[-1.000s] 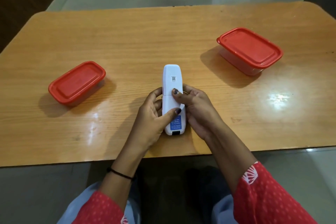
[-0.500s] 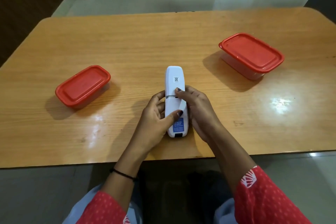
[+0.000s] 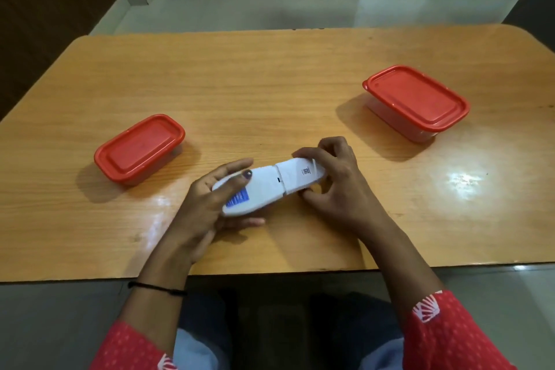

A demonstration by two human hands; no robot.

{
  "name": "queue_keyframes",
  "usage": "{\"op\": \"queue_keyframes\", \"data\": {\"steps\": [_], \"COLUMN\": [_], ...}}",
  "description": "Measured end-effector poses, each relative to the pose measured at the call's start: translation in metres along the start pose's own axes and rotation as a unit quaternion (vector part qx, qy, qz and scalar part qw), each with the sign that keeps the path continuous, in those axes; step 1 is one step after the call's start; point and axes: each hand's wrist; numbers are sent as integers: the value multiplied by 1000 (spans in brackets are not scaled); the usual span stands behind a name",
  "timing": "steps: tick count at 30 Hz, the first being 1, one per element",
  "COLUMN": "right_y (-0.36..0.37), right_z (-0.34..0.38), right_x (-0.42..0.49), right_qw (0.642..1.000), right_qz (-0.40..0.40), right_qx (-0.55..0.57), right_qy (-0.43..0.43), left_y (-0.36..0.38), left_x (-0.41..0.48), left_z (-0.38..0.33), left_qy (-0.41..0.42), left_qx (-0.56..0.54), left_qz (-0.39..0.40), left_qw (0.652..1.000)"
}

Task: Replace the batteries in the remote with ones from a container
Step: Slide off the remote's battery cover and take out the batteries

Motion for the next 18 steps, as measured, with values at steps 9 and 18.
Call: {"op": "queue_keyframes", "data": {"steps": [9, 18], "right_y": [27, 31], "right_z": [20, 35], "right_x": [-8, -10], "right_qw": [992, 989], "right_qz": [-94, -68], "right_qx": [52, 93], "right_qy": [70, 94], "left_y": [21, 27], "left_x": [17, 18], "left_z": [14, 19], "left_qy": [62, 78], "left_qx": [-191, -211], "left_qz": [2, -64], "left_qw": [980, 972]}}
Point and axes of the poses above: each hand's wrist, its own x-axis towards the middle knuckle, its own y-axis out of the palm, z = x × y, and after that the axes turned 5 degrees about -z, right-handed
